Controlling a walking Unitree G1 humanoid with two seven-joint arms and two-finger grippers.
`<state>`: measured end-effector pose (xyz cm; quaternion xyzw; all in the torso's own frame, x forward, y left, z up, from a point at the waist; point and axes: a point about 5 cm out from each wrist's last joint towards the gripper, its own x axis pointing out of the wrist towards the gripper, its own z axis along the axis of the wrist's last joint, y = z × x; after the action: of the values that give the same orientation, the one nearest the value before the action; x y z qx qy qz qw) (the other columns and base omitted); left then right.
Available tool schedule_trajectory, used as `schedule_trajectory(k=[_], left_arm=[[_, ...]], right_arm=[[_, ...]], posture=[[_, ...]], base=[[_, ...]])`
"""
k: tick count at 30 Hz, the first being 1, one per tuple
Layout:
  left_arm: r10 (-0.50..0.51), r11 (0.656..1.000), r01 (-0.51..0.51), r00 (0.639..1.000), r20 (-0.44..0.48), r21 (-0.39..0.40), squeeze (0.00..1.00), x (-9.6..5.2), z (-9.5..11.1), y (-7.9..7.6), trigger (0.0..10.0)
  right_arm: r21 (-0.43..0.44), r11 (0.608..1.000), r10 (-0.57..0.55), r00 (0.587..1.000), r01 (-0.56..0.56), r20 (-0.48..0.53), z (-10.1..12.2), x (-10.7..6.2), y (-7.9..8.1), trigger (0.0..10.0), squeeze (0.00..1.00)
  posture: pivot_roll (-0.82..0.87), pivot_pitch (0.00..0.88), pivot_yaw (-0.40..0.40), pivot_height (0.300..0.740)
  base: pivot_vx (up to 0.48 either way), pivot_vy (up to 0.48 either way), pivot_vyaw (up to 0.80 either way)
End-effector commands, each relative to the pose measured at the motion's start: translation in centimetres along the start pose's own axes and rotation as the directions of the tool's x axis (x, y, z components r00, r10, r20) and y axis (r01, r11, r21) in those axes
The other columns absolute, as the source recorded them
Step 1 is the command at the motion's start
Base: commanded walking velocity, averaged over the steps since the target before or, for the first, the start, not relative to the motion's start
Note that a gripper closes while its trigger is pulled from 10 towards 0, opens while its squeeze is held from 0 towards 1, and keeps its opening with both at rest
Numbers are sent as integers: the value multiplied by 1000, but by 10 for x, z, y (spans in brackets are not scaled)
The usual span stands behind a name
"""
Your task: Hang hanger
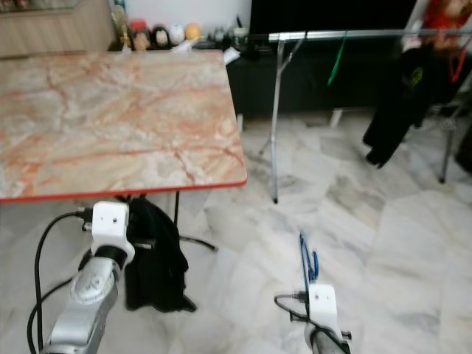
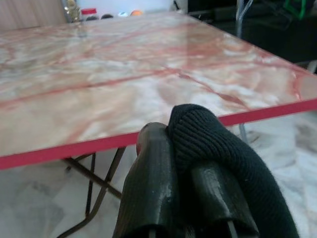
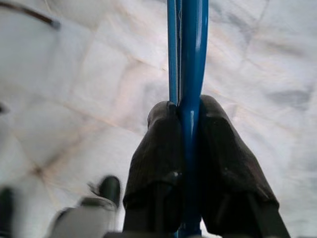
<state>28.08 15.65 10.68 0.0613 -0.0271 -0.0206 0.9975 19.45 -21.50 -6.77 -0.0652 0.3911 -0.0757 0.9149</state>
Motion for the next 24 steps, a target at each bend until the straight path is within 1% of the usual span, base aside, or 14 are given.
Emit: schedule_trajectory(k=[1, 4, 8, 9, 11, 15, 16, 18, 20, 21, 24], left_arm=[[29, 1000, -29, 999, 30, 2, 0, 1, 8, 10, 10000], [32, 1000, -31, 999, 33, -1, 0, 1, 9, 10, 10000], [38, 999, -38, 998, 48, -5, 0, 4, 14, 12, 10000], [39, 999, -39, 998, 50, -5, 0, 4, 14, 12, 10000], [39, 999, -39, 998, 56, -1, 0, 5, 16, 12, 10000], [40, 999, -40, 997, 59, 0, 0, 6, 16, 12, 10000], [42, 999, -42, 997, 63, 1, 0, 6, 17, 12, 10000], [45, 999, -45, 997, 69, 2, 0, 7, 18, 12, 10000], [48, 999, -48, 996, 74, 2, 0, 7, 20, 13, 10000], [57, 998, -56, 995, 86, -12, 0, 7, 24, 14, 10000], [65, 998, -63, 992, 106, -24, 0, 9, 30, 15, 10000]], right_arm=[[-48, 998, 35, 999, -37, -34, -4, 0, 8, 10000, 0], [-62, 997, 40, 997, -44, -61, -9, -1, 8, 10000, 0], [-120, 988, 74, 985, -93, -153, -30, -6, 16, 10000, 0], [-141, 984, 86, 982, -110, -167, -34, -7, 18, 10000, 0], [-213, 961, 140, 974, -178, -180, -42, -11, 27, 10000, 0], [-214, 959, 146, 972, -185, -185, -44, -12, 27, 10000, 0], [-194, 964, 143, 970, -182, -199, -47, -13, 27, 10000, 0], [-185, 959, 169, 956, -216, -240, -58, -18, 29, 10000, 0], [-170, 963, 164, 956, -208, -242, -59, -18, 28, 10000, 0], [-156, 967, 159, 958, -199, -238, -59, -18, 27, 10000, 0], [-162, 966, 161, 958, -202, -238, -58, -18, 27, 10000, 0]], posture=[[-41, 0, -33, 740], [-42, 0, -32, 740], [-36, 0, -29, 740], [-33, 0, -27, 740], [-26, 0, -30, 740], [-26, 0, -30, 740], [-26, 0, -30, 740], [-26, 0, -31, 740], [-26, 0, -31, 740], [-26, 0, -31, 740], [-26, 0, -31, 740]], base=[[0, 379, 0], [0, 379, 0], [0, 378, 0], [0, 375, 0], [0, 321, 0], [0, 266, 0], [0, 0, 0], [0, 0, 0], [0, 0, 0], [0, 0, 0], [0, 0, 0]])
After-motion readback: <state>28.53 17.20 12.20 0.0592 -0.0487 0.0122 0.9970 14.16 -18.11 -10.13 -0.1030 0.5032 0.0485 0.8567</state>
